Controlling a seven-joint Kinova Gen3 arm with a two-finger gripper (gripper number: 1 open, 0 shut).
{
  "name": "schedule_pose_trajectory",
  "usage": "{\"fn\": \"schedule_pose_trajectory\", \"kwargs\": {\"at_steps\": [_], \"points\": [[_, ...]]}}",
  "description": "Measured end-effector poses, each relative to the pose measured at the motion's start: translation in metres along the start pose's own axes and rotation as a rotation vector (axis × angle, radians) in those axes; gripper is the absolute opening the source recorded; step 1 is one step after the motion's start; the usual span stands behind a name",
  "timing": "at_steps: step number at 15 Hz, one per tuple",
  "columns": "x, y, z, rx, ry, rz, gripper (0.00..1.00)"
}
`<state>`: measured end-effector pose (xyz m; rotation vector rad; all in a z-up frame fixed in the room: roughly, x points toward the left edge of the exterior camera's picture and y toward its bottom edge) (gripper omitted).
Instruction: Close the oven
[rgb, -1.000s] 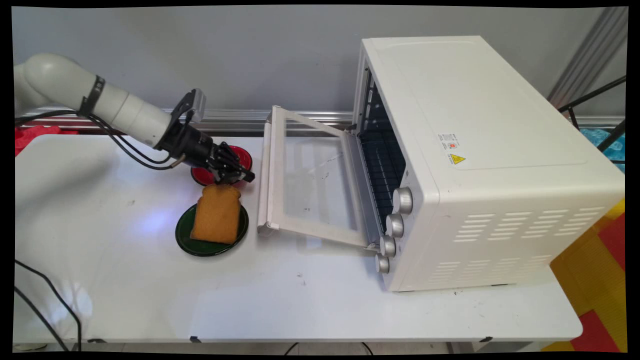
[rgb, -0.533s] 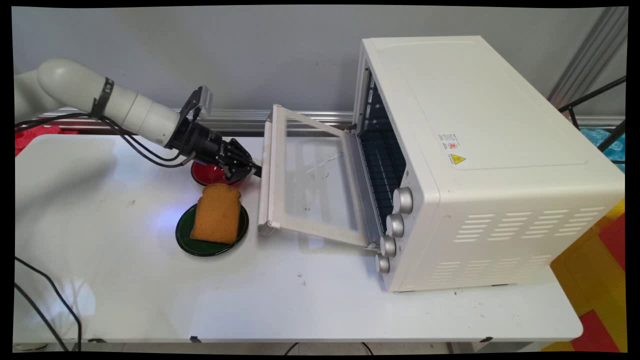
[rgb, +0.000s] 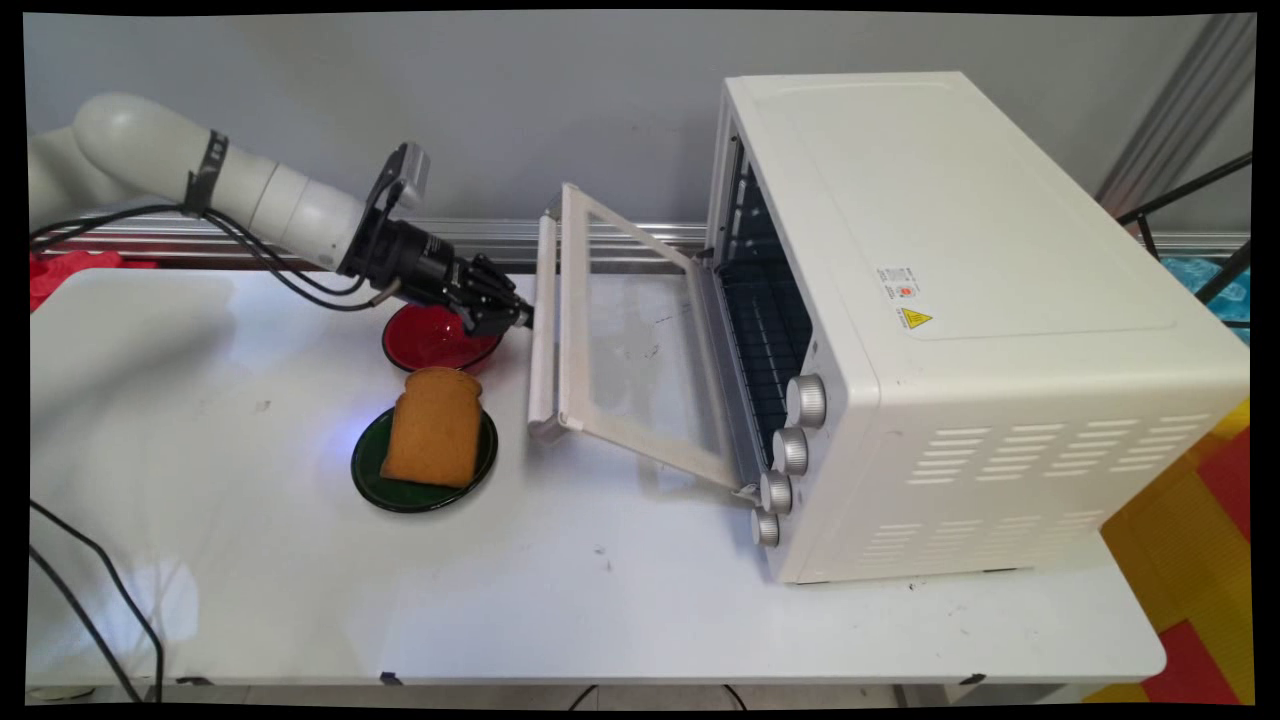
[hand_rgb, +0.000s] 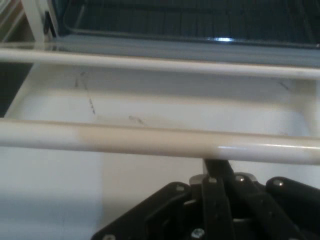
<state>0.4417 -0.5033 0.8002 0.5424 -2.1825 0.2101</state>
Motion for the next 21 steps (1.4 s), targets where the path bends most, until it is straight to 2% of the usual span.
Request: {"fn": "schedule_pose_trajectory", "kwargs": {"at_steps": [10,21], "points": [[0.038,0.007,0.008,-0.024,0.078,0.015,0.0],[0.08,0.01,0.042,-0.028,0.147,0.039,0.0]]}}
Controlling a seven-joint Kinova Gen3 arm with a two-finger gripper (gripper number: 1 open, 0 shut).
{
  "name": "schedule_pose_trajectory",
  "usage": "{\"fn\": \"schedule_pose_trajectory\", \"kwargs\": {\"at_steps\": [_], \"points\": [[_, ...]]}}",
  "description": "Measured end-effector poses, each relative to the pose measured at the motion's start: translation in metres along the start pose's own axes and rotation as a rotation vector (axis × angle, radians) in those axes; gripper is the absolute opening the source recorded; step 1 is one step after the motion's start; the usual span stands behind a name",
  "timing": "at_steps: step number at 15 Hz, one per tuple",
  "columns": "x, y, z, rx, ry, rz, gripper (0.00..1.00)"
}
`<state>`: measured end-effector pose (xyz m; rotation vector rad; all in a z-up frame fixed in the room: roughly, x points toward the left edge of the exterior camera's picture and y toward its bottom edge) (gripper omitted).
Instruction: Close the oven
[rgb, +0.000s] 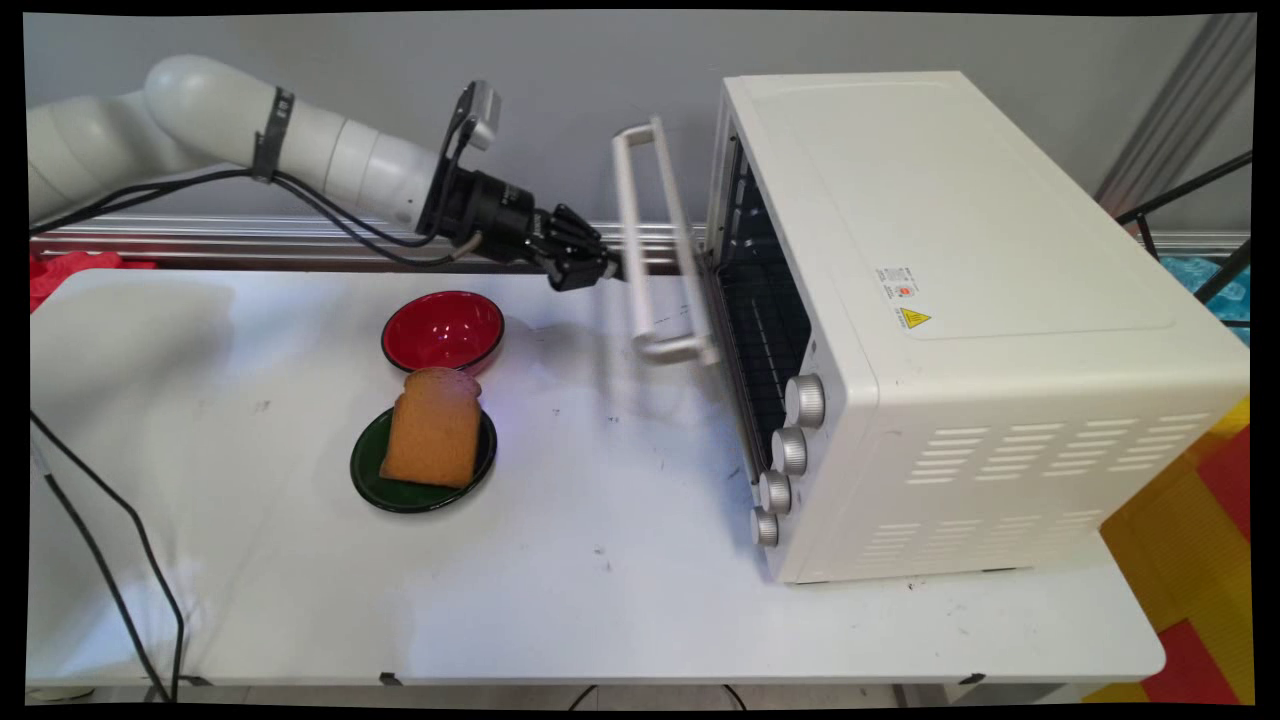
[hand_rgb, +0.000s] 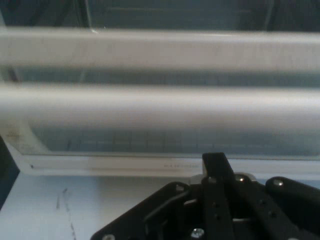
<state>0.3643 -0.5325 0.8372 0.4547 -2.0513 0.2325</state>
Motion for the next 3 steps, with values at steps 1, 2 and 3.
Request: {"fn": "schedule_pose_trajectory", "kwargs": {"at_steps": [1,2,3], "points": [[0.0027,-0.0004,0.003,0.0,0.006,0.002,0.0],[0.0059,-0.001,0.0065,0.001,0.012,0.004,0.0],[0.0083,-0.0016,0.009,0.001,0.016,0.006,0.0]]}}
